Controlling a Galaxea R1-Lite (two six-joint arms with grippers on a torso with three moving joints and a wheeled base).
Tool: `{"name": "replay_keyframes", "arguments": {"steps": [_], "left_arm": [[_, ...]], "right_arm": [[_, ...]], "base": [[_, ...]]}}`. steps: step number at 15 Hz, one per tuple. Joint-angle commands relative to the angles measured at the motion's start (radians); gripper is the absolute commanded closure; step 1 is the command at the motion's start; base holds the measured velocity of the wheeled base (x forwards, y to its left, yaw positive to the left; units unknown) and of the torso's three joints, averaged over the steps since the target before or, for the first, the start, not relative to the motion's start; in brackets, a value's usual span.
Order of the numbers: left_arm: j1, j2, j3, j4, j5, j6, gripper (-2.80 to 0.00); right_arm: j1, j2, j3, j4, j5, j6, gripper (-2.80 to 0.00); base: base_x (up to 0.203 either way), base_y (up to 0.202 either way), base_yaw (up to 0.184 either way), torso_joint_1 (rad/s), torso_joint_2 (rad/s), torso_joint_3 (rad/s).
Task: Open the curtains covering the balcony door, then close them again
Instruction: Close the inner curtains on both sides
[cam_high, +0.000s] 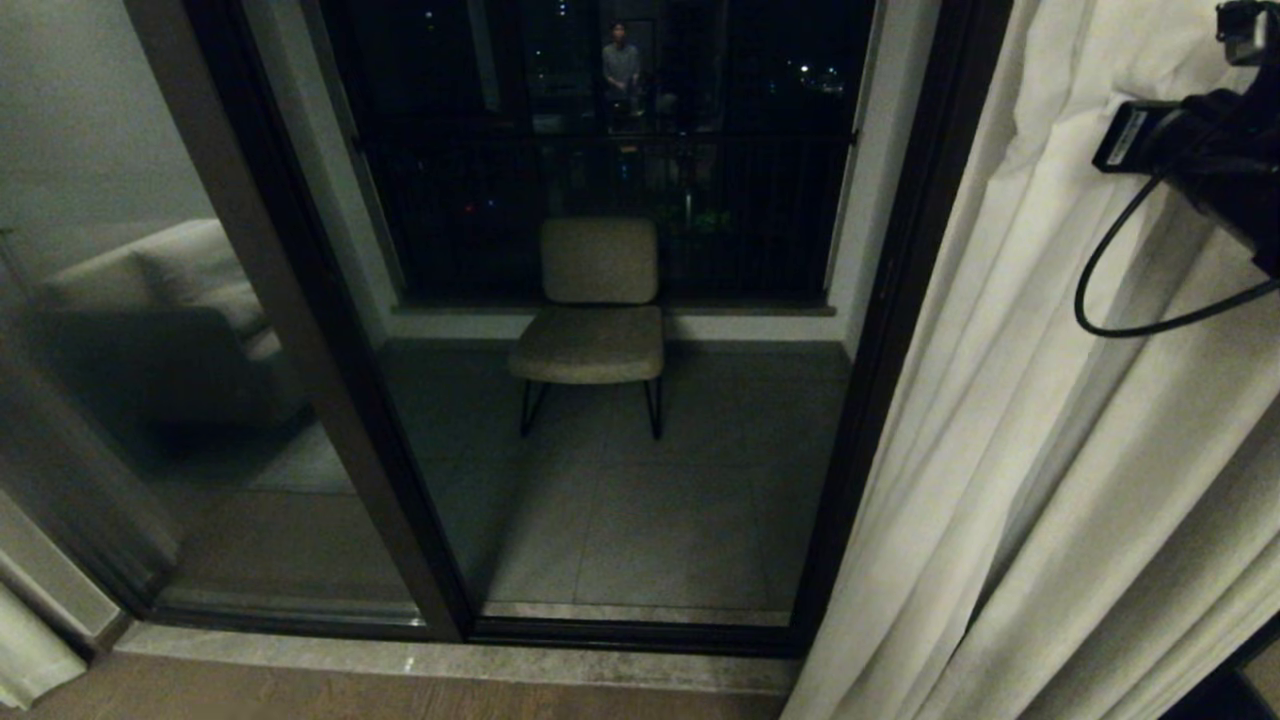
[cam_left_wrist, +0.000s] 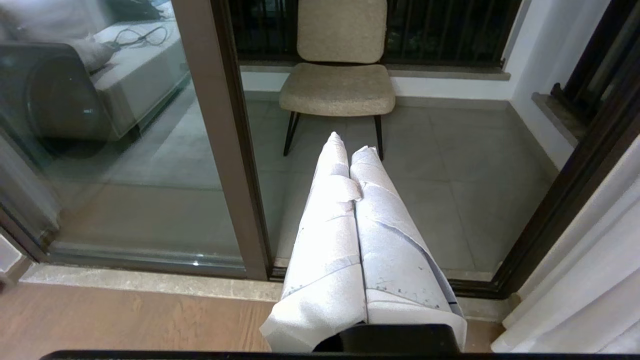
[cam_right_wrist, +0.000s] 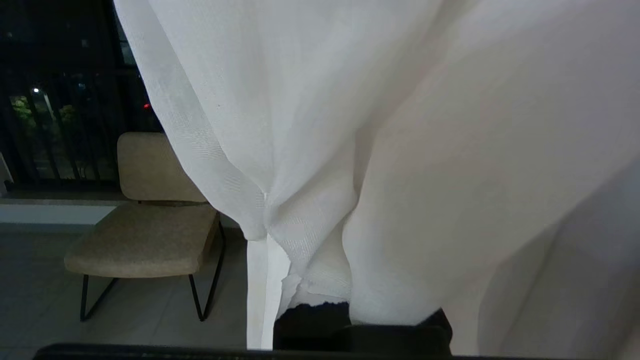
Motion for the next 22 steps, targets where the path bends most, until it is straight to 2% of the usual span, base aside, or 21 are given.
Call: {"name": "replay_keyframes", "arguments": {"steps": [1,15,17,22], "left_arm": [[0.000,0.000,0.001,-0.001,0.001,-0.001,0.00],[0.000,0.000,0.001,0.001,0.000,0.000,0.00],[0.000,0.000,0.001,0.001,0.001,-0.001,0.00],[0.000,0.000,0.001,0.001,0.002,-0.002,0.00]], "right_arm": [[0.000,-0.039,0.036,-0.005,0.000,-0.002,0.00],[-0.001,-0.069,0.070,-0.002,-0.002,-0.005,0.00],[-0.003,-0.079,0.070,-0.001,-0.027,-0.002,0.00],[-0.004,-0.113,0.113,-0.002,-0.032,-0.001,0.00]], "base": [[0.000,0.000,0.000,0.000,0.00,0.000],[0.000,0.000,0.000,0.000,0.00,0.000],[0.000,0.000,0.000,0.000,0.00,0.000],[0.000,0.000,0.000,0.000,0.00,0.000]]}}
